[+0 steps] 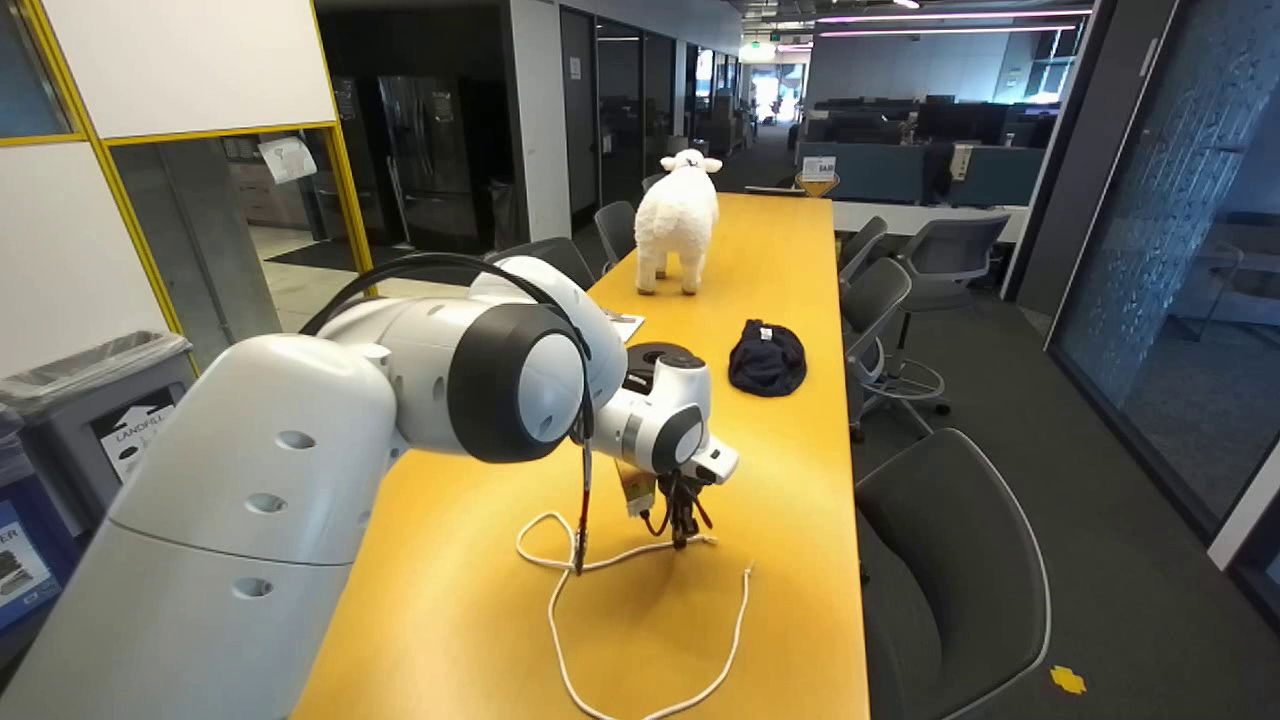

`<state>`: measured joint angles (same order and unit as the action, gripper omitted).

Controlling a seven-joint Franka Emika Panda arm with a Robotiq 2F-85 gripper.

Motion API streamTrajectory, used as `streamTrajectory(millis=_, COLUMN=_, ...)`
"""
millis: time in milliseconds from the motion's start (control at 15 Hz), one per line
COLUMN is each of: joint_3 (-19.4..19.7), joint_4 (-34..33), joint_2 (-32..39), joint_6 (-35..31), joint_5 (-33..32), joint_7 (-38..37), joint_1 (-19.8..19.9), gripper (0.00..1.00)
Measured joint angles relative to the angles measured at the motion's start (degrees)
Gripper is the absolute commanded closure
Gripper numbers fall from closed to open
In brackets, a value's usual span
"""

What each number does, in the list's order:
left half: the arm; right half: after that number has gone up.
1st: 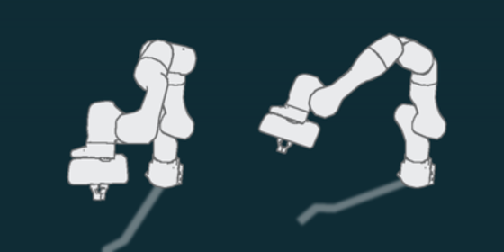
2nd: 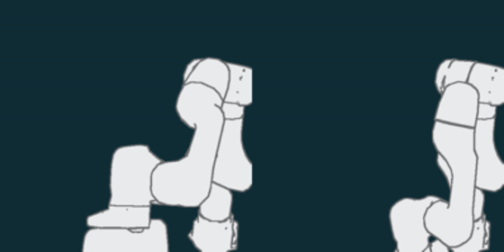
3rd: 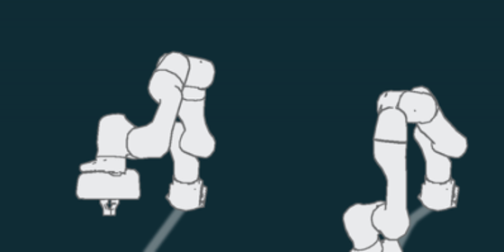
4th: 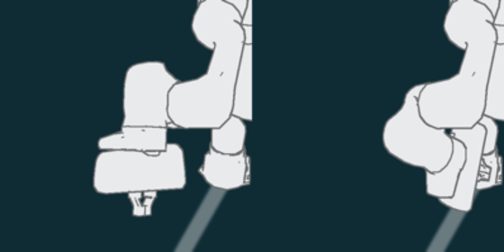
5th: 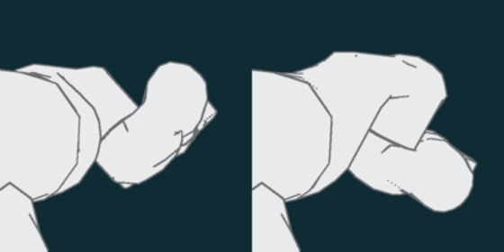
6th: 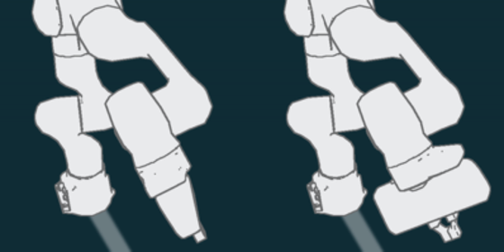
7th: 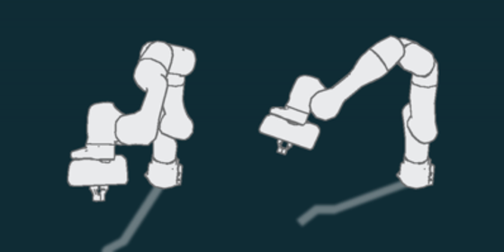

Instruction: Unfold the rope on the table

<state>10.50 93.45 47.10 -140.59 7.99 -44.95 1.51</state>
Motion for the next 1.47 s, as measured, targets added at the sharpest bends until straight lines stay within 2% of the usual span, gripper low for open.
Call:
streamTrajectory(millis=467, joint_3=0.6, joint_4=1.3, joint_2=-0.8, joint_6=0.0, joint_5=-0.3, joint_7=-0.1, joint_1=-0.6, gripper=0.99)
streamTrajectory(millis=733, joint_3=2.6, joint_4=7.8, joint_2=-5.0, joint_6=-2.6, joint_5=-0.6, joint_7=-4.7, joint_1=-4.3, gripper=0.99)
streamTrajectory(millis=1067, joint_3=4.8, joint_4=19.0, joint_2=-11.9, joint_6=-6.3, joint_5=-3.7, joint_7=-19.0, joint_1=-13.3, gripper=0.99)
streamTrajectory(millis=1467, joint_3=5.3, joint_4=31.4, joint_2=-20.0, joint_6=-8.3, joint_5=-10.9, joint_7=-41.4, joint_1=-22.9, gripper=0.99)
